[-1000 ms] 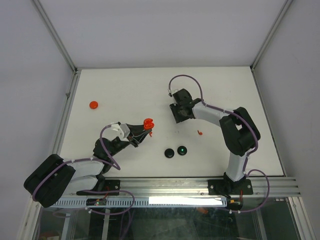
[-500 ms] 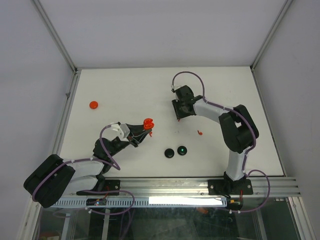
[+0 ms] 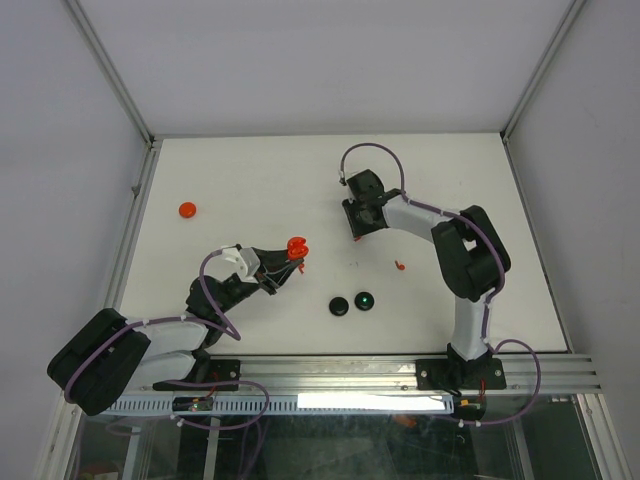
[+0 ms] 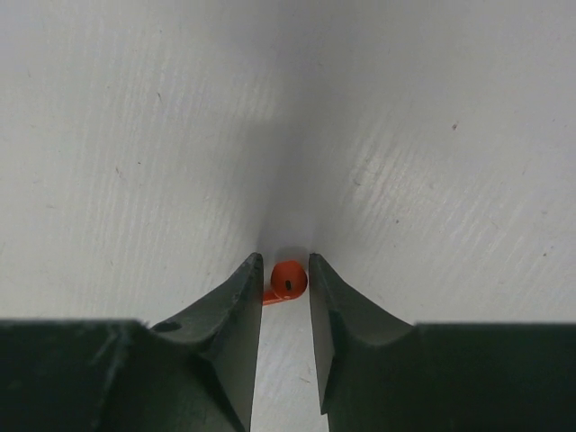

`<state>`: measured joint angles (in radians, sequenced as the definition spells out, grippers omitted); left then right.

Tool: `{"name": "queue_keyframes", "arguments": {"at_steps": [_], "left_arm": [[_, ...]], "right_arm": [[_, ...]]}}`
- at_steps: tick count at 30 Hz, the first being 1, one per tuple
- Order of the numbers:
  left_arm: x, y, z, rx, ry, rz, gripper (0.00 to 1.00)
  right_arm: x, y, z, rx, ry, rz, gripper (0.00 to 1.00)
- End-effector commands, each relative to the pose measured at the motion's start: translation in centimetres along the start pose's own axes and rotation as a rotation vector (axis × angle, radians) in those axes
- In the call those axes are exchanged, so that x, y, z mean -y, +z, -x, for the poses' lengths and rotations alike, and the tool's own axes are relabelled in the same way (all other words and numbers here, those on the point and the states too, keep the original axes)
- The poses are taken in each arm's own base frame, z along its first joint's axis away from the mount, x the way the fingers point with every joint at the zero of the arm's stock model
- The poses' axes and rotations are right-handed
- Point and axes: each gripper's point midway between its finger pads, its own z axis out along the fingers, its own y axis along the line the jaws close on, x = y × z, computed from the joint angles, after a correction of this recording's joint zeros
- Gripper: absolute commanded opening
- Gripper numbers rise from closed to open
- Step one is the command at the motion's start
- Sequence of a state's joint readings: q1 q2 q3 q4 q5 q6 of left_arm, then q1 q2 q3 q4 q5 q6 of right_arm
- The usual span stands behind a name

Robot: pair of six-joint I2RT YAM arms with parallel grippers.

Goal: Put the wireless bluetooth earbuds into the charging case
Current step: Pick up the earbud from the center of the board.

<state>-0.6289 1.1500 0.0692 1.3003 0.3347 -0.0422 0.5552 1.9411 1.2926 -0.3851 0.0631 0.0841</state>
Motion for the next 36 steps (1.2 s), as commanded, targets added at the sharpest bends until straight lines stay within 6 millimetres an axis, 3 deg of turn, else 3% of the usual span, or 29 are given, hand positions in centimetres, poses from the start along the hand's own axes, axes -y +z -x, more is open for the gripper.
{"name": "queue_keyframes", "arguments": {"at_steps": [1,15,21,28,36], "left_arm": [[0.3,0.0,0.4,0.016,0.025,-0.019,0.00],[0.5,0.0,0.5,0.018,0.022,-0.026,0.00],[0.5,-0.1,0.6,0.024,0.025,-0.023,0.00],[0.1,-0.2,1.2,0.058,0.026,0.002,0.00],[0.4,0.6,1.7,0.076,0.002,-0.023,0.00]], "right_arm": [[-0.1,-0.2,0.7,0.000,-0.028,0.000,0.29],[-0.1,-0.8,-0.3,-0.033,-0.045,-0.004,0.29],[-0.2,-1.3,0.6,-0.005,-0.061,-0.002,0.15],[-1.1,-5.6,3.0,0.144,-0.131,0.003,0.15],[-2.9,-13.2,6.0,0.396,-0.247,0.032,0.15]]}}
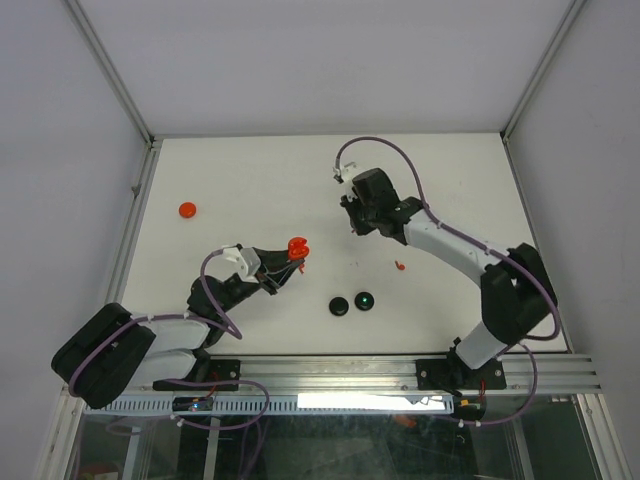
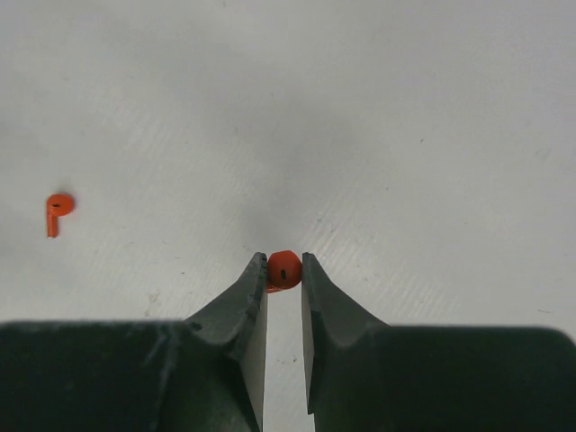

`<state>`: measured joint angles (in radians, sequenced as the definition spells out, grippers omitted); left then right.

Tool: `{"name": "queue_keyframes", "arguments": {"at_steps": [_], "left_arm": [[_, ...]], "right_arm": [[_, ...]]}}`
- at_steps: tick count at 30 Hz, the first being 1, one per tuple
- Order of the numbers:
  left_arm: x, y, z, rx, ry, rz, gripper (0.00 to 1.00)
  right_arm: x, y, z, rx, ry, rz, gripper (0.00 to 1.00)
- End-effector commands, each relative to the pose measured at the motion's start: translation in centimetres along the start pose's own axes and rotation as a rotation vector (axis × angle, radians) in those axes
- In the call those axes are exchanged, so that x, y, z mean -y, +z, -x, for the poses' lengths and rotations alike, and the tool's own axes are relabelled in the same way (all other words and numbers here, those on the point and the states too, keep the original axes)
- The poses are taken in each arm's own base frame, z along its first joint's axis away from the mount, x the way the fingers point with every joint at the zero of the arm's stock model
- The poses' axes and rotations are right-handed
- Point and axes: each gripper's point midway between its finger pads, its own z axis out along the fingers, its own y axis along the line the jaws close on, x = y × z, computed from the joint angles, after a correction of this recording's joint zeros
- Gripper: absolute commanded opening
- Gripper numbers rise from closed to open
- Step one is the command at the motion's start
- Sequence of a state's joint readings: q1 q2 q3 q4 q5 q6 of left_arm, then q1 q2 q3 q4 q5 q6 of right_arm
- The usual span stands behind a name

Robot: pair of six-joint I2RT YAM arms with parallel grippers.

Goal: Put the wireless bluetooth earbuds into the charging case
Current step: Pick up the earbud from the center of the board, then place the earbud in the charging case.

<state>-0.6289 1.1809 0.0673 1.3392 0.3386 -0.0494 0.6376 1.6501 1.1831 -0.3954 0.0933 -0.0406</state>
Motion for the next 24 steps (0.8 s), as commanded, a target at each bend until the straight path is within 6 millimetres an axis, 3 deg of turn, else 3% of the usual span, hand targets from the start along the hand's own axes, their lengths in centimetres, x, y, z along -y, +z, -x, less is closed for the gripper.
{"name": "queue_keyframes", "arguments": {"at_steps": [1,7,14,24], "left_arm": [[0.4,0.6,2.0,0.079,0.001,-0.025,0.00],[1.0,0.8,3.3,0.120,0.004,-0.055,0.00],[1.6,1.5,4.3,0.130,0.016,-0.103,0.00],[3.0,2.0,5.4,0.141,-0.034,-0.188,0.00]], "right_arm": [[-0.2,-5.5,5.7,0.261,-0.090,-0.015,0.14],[-2.0,-11.6,8.6,0.475,-0.188,0.007,0.15],[-6.1,-17.9,9.8,0.707,-0.315,0.111,0.15],[-11.6,-21.5,9.2,0.914,-0.579,0.181,0.14]]}}
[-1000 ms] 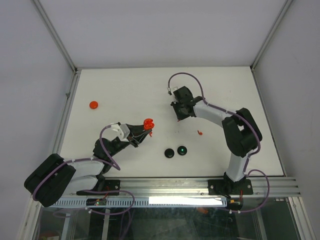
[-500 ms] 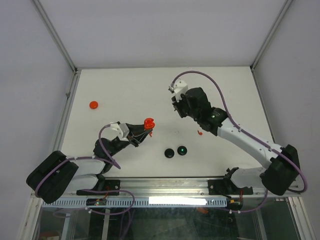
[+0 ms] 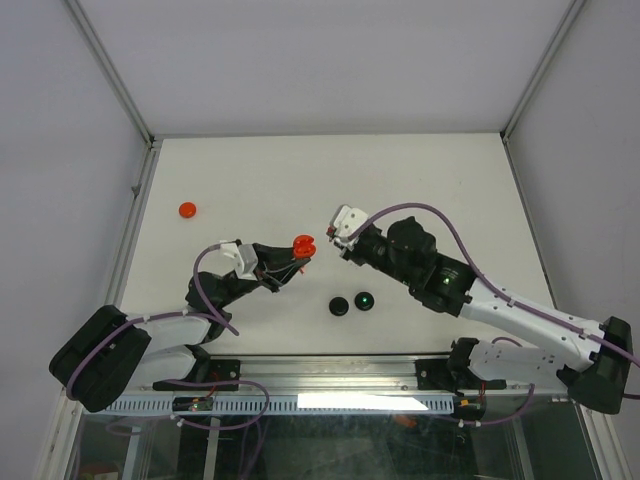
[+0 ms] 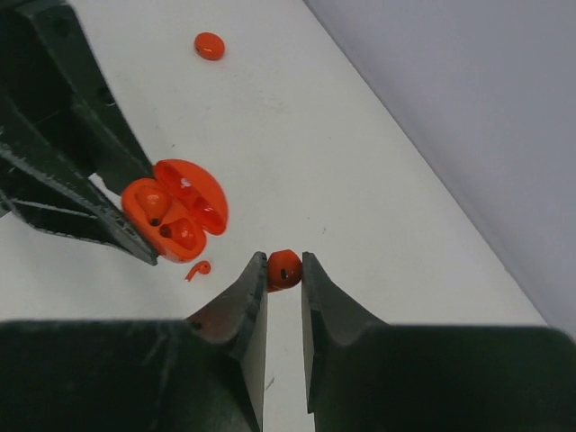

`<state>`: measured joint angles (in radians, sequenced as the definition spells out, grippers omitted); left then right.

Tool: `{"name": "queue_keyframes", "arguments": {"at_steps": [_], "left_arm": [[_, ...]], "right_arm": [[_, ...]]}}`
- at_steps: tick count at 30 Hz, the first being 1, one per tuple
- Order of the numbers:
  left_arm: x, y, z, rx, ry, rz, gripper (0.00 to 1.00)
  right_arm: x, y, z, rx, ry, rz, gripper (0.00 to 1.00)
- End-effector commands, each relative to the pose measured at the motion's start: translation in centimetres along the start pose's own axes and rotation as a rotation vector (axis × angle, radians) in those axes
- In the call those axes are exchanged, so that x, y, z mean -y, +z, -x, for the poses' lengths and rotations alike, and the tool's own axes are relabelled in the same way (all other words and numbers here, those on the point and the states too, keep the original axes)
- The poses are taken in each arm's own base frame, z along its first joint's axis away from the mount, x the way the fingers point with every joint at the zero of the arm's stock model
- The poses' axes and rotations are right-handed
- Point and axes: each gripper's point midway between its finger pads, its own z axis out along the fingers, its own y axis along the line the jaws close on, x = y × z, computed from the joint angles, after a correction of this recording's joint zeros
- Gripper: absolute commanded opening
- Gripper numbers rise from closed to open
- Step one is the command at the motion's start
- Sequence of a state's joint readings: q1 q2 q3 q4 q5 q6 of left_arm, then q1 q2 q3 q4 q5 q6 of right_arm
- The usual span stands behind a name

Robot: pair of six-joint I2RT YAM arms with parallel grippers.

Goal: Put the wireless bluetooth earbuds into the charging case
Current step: Place the earbud in the charging case.

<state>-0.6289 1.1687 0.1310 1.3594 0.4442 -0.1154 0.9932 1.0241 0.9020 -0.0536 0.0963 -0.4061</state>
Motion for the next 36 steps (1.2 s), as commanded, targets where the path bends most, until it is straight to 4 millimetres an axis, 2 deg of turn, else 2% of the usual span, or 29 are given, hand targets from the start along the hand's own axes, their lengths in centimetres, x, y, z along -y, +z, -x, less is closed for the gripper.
{"name": "queue_keyframes", "arguments": {"at_steps": [1,10,22,36], "left_arm": [[1.4,1.0,2.5,0.068,-0.011,-0.083,0.00],[2.0,1.5,2.7,0.067,-0.067,-0.123,0.00],[2.3,1.5,3.4,0.101,-0.121,-0.131,0.00],[2.3,1.8,4.1,0.142,-0.213,-0.129,0.00]], "right_arm": [[-1.0,-0.3,4.0,0.172,-0.160,0.010,0.13],[-3.6,0.2,5.0,0.208,-0.298,0.019,0.13],[-4.4,0.7,3.8,0.176,-0.359,0.008,0.13],[-5.5,0.7,4.2,0.219,-0.341,0.045,0.13]]}}
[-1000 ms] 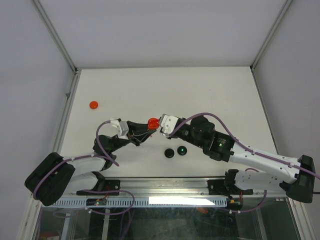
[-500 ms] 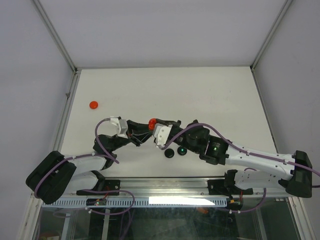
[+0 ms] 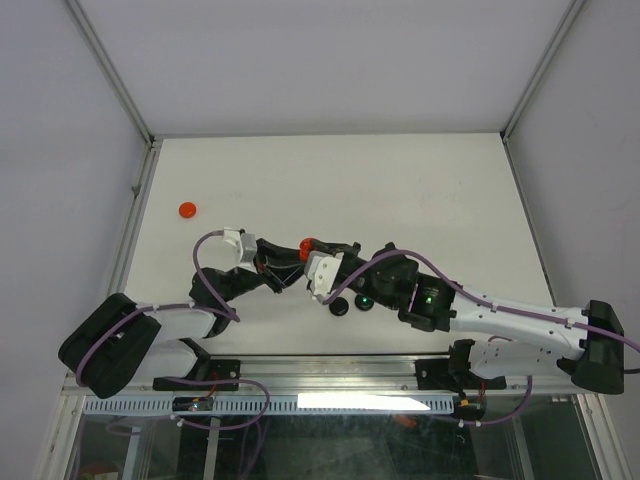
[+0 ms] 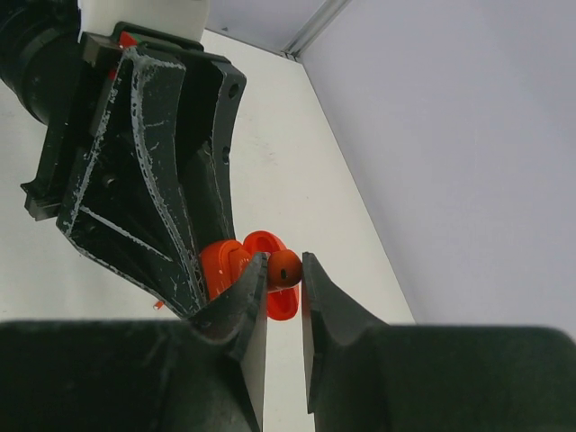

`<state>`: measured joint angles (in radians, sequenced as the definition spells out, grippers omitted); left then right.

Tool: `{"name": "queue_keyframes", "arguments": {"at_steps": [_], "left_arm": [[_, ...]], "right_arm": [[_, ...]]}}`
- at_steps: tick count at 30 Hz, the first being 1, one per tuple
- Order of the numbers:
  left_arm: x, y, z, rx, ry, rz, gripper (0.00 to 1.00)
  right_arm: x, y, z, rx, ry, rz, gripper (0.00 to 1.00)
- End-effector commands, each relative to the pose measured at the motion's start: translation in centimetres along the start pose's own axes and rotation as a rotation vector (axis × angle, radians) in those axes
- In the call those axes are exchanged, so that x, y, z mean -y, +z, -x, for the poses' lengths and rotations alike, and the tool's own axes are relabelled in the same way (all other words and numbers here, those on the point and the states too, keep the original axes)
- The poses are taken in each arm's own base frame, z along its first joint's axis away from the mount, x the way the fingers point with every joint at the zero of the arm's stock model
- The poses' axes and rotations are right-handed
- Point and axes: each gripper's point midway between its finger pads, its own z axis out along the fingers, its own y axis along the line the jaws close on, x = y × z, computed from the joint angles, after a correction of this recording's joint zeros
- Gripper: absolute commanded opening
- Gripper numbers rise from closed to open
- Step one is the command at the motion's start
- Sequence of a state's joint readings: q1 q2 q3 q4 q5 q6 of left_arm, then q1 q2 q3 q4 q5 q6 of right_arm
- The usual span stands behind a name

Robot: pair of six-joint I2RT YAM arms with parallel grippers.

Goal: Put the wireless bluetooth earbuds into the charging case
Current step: Place the earbud in the charging case.

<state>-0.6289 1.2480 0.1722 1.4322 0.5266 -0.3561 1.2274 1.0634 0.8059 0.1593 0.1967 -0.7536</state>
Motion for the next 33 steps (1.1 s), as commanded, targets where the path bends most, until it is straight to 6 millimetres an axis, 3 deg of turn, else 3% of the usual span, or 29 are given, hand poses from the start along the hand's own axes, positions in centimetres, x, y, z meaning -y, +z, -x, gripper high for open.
{"name": "queue_keyframes", "arguments": {"at_steps": [1,9,23,33], "left_arm": [[1.3,0.9,3.7,0.131,0.010,-0.058,0.00],[1.5,0.9,3.6,0.126,0.007,-0.071,0.00],[1.6,1.0,4.2,0.144,0.007,-0.073,0.00],[1.9,0.9,4.6,0.157,0.002,-0.081,0.00]], "right_arm": [[1.0,0.1,1.7,0.072,0.020,-0.051,0.13],[2.6,-0.3,1.2,0.066,0.008,-0.155,0.12],[0.8,0.0,1.5,0.091,0.038,-0.065,0.12],[1.0,0.0,0.8,0.068,0.039,-0.100,0.12]]}}
